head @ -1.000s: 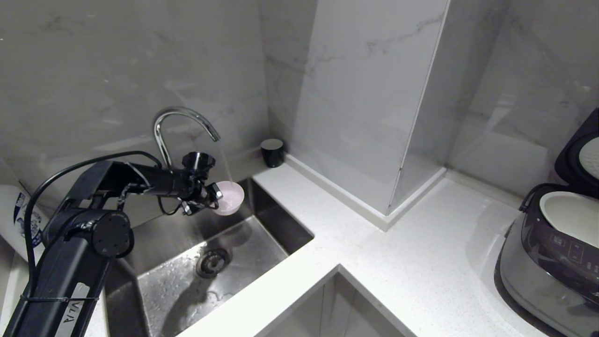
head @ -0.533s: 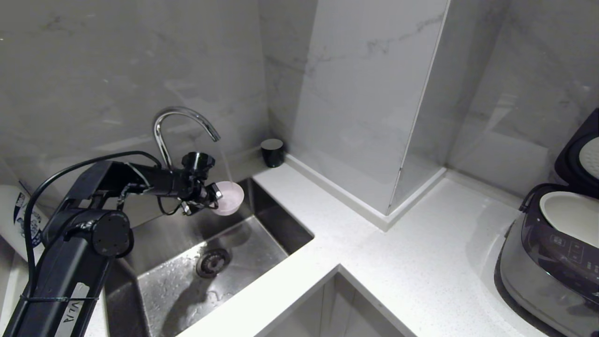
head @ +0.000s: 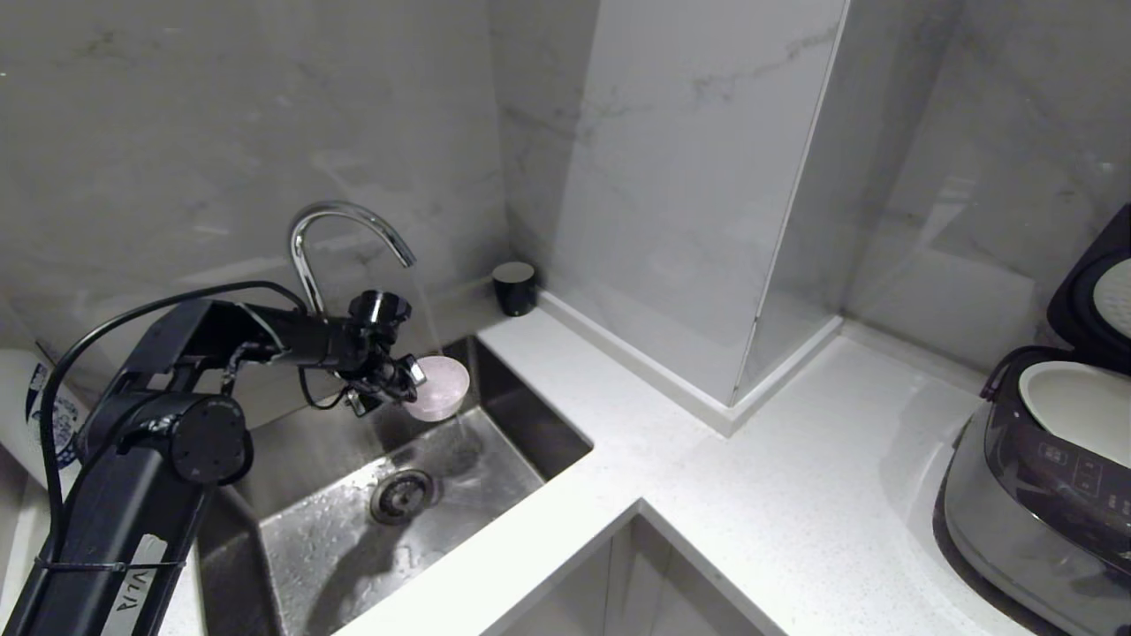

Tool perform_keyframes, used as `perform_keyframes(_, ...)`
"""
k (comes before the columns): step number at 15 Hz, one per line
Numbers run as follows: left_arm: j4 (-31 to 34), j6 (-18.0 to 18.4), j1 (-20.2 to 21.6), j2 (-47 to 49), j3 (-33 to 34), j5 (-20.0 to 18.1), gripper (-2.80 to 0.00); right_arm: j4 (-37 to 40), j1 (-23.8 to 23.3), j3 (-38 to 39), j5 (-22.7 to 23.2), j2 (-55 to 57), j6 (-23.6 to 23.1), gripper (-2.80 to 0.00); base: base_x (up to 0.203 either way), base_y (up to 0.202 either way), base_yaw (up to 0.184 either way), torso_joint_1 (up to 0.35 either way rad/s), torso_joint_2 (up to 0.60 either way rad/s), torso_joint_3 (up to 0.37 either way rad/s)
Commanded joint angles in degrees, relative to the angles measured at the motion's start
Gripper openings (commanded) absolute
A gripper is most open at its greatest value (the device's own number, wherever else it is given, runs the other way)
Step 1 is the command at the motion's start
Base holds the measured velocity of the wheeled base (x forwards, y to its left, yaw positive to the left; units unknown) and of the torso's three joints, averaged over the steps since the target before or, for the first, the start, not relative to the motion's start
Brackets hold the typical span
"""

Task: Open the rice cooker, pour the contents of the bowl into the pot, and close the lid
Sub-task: Fill a bowl with water from the tap

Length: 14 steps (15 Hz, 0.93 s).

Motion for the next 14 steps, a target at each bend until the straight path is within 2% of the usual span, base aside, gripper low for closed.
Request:
perform_keyframes(1, 1.3, -0.8, -0.1, -1.1, 0.8, -1.7, -2.80, 0.0, 0.0, 0.0, 0.0, 0.0, 0.0, -2.80, 0.000, 0.000, 0.000, 0.000, 0.00, 0.000)
perform_keyframes(6, 3.2, -1.1, -1.4, -4.4, 3.8, -3.2, -2.80, 0.0, 0.0, 0.0, 0.0, 0.0, 0.0, -2.80, 0.000, 0.000, 0.000, 0.000, 0.00, 0.000)
perform_keyframes(14, 3.3, -1.2, -10.0, -7.4, 6.8, -3.2, -2.80, 0.0, 0.0, 0.0, 0.0, 0.0, 0.0, -2.80, 0.000, 0.000, 0.000, 0.000, 0.00, 0.000)
